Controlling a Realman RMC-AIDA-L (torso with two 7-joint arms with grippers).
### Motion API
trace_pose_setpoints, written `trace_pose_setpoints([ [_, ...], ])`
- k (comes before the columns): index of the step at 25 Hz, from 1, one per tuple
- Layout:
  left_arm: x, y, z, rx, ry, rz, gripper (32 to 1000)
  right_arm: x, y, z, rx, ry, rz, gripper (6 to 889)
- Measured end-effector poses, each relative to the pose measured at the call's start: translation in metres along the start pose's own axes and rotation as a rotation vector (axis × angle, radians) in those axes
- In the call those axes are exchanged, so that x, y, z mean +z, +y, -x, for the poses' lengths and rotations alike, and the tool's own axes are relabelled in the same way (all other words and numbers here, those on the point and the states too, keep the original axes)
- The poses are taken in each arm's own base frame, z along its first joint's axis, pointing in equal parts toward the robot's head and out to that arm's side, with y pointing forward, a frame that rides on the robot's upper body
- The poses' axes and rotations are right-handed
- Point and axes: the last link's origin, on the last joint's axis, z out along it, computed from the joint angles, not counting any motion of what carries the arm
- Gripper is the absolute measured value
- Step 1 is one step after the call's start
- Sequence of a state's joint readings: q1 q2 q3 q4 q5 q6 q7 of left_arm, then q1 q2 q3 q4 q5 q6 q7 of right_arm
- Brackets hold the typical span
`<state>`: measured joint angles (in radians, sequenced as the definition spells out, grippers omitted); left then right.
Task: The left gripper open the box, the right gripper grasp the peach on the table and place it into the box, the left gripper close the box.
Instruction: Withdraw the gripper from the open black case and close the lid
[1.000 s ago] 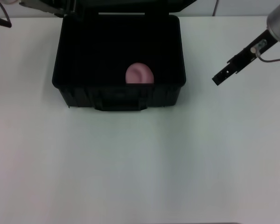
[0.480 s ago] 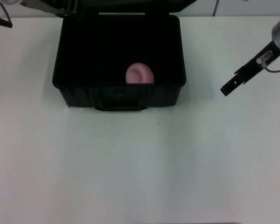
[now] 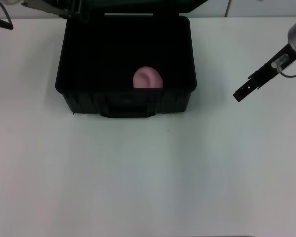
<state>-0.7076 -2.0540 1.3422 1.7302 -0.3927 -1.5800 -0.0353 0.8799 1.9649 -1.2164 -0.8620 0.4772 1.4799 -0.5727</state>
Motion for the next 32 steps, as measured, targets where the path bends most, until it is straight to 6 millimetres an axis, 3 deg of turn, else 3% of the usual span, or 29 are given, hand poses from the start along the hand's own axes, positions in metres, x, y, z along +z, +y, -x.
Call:
trace_pose_setpoints([
  [32,-0.0015,0.002,-0.0003,0.001,-0.021,-0.006,421,0.0005,-0.0003,-0.0008,0.001,0.0,0.0,866],
])
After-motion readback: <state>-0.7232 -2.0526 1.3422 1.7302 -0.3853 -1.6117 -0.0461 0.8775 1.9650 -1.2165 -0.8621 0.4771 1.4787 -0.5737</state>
